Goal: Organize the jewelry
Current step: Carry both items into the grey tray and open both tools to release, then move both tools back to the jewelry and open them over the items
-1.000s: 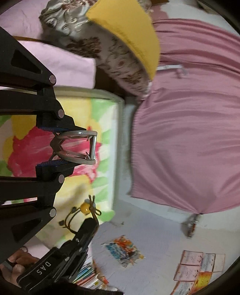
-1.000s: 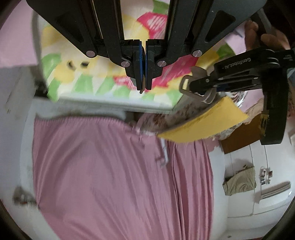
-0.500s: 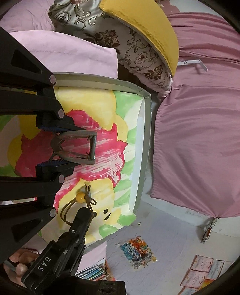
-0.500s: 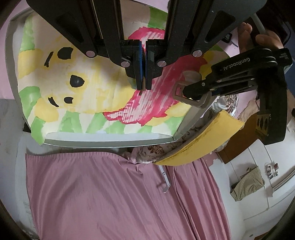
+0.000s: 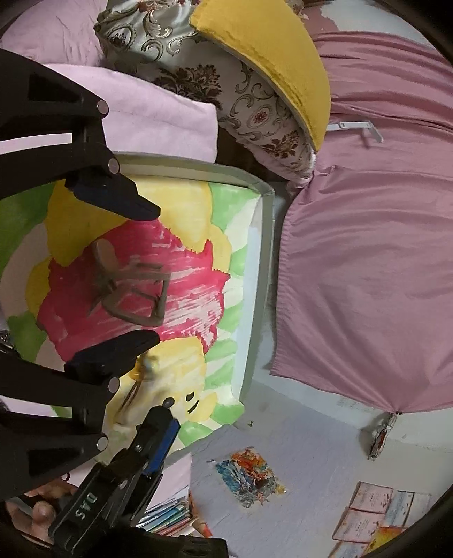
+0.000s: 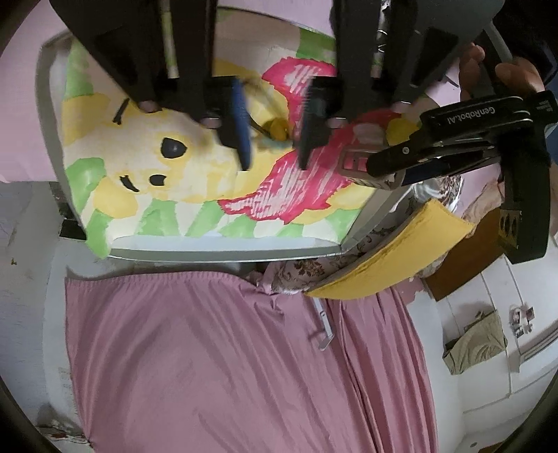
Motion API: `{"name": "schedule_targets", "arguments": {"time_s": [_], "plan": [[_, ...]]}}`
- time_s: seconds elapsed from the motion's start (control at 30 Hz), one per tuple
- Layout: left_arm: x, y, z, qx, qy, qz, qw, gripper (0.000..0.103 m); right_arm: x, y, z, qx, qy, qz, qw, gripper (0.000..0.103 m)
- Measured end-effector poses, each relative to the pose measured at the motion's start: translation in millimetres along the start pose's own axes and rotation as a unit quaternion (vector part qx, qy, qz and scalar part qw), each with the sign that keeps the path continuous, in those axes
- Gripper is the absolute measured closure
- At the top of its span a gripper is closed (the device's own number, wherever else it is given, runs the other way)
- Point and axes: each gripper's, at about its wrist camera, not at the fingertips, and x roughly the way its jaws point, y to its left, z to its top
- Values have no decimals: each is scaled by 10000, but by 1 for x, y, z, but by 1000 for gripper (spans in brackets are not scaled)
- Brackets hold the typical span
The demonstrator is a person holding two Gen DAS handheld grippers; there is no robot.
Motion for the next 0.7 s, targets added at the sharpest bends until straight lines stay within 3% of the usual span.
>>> {"name": "schedule_targets", "arguments": {"time_s": [0.13, 0.2, 0.3, 0.37, 0.43, 0.5, 0.7], "plan": [[-19, -5, -6, 82, -302, 59, 9995, 36, -24, 0, -4, -21, -322, -48, 9995, 63], [-30, -9, -12, 149, -503, 96, 9986, 26, -37, 0, -7, -23, -502, -57, 9987, 41], [-47, -13, -22, 233, -749, 281, 9965, 17, -60, 2, -13, -38, -803, -73, 9967, 20], [-55, -14, -29, 247, -786, 319, 9961, 11, -71, 4, -18, -42, -921, -120, 9957, 16], [-63, -13, -36, 220, -809, 309, 9960, 11, -80, 5, -23, -57, -995, -188, 9948, 14], [-70, -13, -42, 192, -863, 281, 9957, 10, -90, 5, -28, -74, -1096, -220, 9937, 3], [-99, -13, -64, 135, -1287, 109, 9915, 2, -115, 10, -45, -238, -1334, -222, 9905, 2]]}}
